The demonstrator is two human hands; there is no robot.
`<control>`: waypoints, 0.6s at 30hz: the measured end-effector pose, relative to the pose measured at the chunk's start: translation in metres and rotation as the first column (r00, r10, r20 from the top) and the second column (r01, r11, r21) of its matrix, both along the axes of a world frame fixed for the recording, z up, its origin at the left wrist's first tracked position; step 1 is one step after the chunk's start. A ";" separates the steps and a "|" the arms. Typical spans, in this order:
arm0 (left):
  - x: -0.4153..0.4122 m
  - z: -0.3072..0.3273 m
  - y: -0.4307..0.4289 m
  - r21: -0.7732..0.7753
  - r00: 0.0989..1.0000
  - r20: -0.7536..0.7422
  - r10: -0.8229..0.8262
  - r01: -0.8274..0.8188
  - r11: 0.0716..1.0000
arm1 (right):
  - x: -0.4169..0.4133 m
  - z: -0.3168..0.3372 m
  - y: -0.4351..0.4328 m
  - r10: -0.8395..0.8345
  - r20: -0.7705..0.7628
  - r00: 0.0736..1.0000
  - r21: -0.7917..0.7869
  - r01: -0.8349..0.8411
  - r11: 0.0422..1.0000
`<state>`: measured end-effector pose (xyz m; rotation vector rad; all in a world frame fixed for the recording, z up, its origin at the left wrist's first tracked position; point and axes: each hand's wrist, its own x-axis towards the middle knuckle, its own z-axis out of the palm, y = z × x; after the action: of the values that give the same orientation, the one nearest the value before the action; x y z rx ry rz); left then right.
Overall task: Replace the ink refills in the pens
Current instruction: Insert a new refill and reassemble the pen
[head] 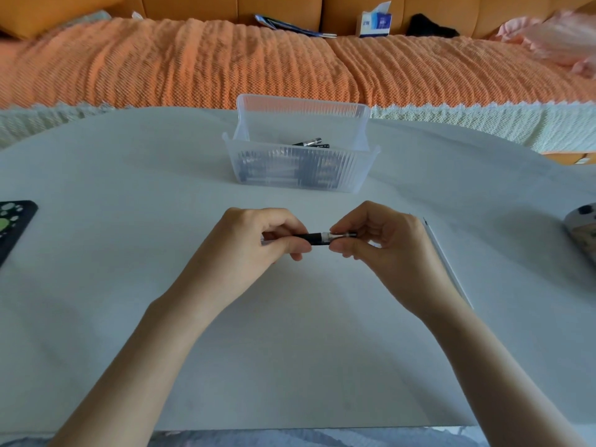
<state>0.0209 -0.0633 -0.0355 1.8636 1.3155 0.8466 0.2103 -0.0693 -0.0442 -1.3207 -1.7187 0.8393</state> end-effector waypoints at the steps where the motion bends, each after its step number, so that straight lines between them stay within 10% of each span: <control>1: 0.000 -0.001 0.000 -0.003 1.000 -0.003 -0.001 0.001 1.000 | -0.001 -0.001 0.000 0.001 -0.001 1.000 -0.005 -0.001 1.000; 18: 0.000 0.000 0.001 0.011 1.000 -0.013 0.007 -0.007 1.000 | -0.006 -0.001 -0.004 -0.045 -0.026 0.999 0.012 0.045 0.999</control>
<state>0.0206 -0.0620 -0.0359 1.8775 1.3287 0.8482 0.2045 -0.0729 -0.0452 -1.3299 -1.6661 0.8153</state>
